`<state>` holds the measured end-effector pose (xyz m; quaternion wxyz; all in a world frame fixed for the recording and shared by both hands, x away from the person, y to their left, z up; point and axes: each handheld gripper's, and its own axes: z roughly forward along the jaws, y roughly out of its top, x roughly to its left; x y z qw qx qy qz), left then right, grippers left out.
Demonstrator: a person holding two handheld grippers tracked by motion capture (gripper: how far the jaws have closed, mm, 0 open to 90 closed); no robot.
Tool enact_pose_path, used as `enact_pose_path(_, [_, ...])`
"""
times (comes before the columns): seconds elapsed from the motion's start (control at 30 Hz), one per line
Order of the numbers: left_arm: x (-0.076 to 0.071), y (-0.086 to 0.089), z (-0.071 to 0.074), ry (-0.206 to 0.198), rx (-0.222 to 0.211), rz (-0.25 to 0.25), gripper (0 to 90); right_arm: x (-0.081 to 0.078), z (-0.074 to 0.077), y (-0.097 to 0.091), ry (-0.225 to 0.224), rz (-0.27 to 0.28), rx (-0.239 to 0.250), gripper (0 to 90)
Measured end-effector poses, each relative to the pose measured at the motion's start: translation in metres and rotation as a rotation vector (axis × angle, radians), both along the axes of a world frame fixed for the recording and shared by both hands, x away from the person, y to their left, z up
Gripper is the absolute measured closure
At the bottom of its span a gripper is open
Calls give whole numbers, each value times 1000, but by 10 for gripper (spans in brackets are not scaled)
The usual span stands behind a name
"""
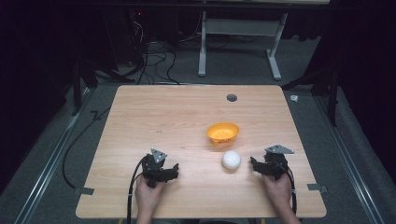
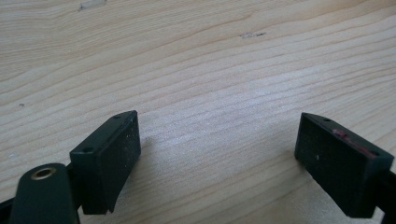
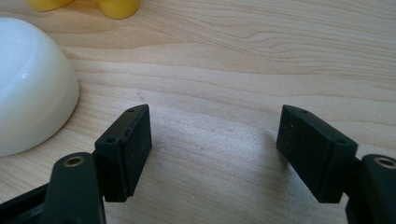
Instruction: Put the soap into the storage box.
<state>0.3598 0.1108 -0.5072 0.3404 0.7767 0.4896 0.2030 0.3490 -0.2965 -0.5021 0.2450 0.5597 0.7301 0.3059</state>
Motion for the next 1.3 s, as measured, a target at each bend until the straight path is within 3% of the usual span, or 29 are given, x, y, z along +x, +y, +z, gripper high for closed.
enact_pose_path(0.77, [0,0,0,2,-1,-1,147,-2,0,1,3,28,3,276])
enact_pose_path(1.3, [0,0,0,2,-1,-3,147,1,1,0,21,6,-4,223])
